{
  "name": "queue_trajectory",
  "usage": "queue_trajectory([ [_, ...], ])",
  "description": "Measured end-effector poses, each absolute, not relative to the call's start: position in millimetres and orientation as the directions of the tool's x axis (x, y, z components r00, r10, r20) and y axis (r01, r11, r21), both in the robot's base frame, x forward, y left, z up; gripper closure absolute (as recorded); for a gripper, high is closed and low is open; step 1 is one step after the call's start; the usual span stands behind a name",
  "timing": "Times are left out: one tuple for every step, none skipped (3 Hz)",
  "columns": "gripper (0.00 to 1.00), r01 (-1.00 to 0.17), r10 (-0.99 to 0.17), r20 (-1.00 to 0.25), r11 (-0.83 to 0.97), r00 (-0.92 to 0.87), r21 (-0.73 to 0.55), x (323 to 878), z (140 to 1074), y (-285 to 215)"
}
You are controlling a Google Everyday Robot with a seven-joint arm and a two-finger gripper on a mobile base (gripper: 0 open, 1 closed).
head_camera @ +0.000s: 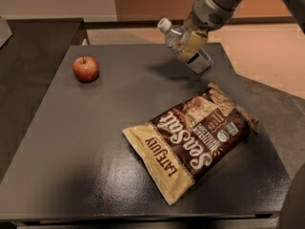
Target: Knock blue plastic bottle over
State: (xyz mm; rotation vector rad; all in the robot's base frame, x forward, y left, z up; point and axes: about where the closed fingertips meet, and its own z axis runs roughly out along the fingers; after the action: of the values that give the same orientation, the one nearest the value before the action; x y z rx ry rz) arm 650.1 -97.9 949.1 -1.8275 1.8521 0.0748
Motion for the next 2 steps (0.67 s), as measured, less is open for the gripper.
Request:
queue_trajectory([
  [1.0, -0.934, -0.925, -0.358, 0.013, 0.124, -0.358, 651, 945, -81],
  [0.82, -0.919, -0.935, -0.296, -0.071, 0.197, -0.389, 650, 937, -66],
])
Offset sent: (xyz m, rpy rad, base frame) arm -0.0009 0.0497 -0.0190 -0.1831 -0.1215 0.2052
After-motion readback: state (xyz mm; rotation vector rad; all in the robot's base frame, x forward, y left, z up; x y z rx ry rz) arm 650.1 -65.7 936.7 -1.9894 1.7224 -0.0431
